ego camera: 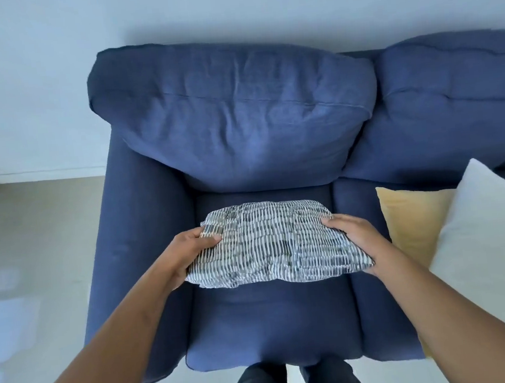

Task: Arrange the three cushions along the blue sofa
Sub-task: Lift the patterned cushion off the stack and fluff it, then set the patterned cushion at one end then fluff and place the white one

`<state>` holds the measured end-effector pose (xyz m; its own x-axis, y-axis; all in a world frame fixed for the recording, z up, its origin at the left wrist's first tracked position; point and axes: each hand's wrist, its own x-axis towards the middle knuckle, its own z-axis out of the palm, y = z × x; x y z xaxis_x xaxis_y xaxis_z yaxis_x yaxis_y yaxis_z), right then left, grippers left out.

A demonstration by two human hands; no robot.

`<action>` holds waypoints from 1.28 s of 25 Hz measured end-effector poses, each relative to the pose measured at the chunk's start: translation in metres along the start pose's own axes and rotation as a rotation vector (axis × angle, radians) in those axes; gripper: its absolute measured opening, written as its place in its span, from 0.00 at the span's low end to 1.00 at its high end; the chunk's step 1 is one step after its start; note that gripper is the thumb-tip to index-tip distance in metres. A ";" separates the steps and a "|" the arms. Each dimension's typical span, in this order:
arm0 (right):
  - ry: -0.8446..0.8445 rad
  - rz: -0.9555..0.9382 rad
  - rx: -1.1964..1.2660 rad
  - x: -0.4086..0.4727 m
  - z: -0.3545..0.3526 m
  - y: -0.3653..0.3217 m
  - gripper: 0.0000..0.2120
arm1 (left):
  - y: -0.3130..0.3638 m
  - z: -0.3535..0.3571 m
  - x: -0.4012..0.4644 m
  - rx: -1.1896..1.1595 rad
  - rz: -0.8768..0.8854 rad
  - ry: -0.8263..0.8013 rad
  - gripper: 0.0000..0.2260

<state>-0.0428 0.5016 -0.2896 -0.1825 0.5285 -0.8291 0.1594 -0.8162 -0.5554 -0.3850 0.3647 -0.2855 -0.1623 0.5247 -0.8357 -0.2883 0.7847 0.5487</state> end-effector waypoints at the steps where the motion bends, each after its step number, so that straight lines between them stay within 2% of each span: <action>1: 0.004 0.025 0.014 0.013 0.002 -0.002 0.13 | 0.004 -0.002 0.014 -0.002 -0.006 0.000 0.11; 4: 0.041 0.091 0.077 0.049 0.012 -0.018 0.15 | 0.025 -0.004 0.049 -0.003 0.008 0.027 0.12; 7: 0.153 0.055 0.160 0.080 0.026 -0.039 0.12 | 0.048 -0.012 0.077 -0.043 -0.005 0.054 0.12; 9: 0.215 -0.002 0.223 0.090 0.033 -0.054 0.16 | 0.061 -0.022 0.083 -0.301 -0.013 0.044 0.14; 11: 0.235 -0.038 0.293 0.102 0.040 -0.068 0.25 | 0.069 -0.029 0.091 -0.597 0.039 0.085 0.17; 13: 0.209 -0.071 0.329 0.106 0.043 -0.075 0.31 | 0.068 -0.022 0.096 -0.677 0.093 0.135 0.14; 15: 0.188 -0.092 0.293 0.111 0.052 -0.082 0.29 | 0.069 -0.006 0.100 -0.611 0.067 0.141 0.11; 17: 0.200 -0.115 0.194 0.110 0.061 -0.085 0.19 | 0.069 0.013 0.100 -0.556 0.049 0.116 0.09; 18: 0.221 -0.123 0.139 0.109 0.063 -0.086 0.17 | 0.070 0.020 0.100 -0.531 0.051 0.117 0.07; 20: 0.239 -0.134 0.052 0.106 0.066 -0.084 0.22 | 0.071 0.030 0.100 -0.456 0.074 0.156 0.08; 22: 0.240 -0.141 -0.012 0.096 0.065 -0.081 0.26 | 0.070 0.034 0.096 -0.375 0.101 0.202 0.17; 25: 0.244 -0.178 -0.070 0.076 0.057 -0.072 0.20 | 0.066 0.039 0.078 -0.238 0.151 0.231 0.18; 28: 0.299 -0.237 -0.168 0.042 0.047 -0.060 0.27 | 0.053 0.052 0.054 -0.059 0.219 0.228 0.30; 32: 0.370 -0.338 -0.297 -0.010 0.017 -0.038 0.23 | 0.028 0.081 0.021 0.192 0.338 0.154 0.27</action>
<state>-0.0630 0.5236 -0.2588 0.0724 0.8383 -0.5404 0.4264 -0.5158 -0.7431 -0.3205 0.4243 -0.2860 -0.3607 0.7192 -0.5939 -0.0163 0.6318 0.7750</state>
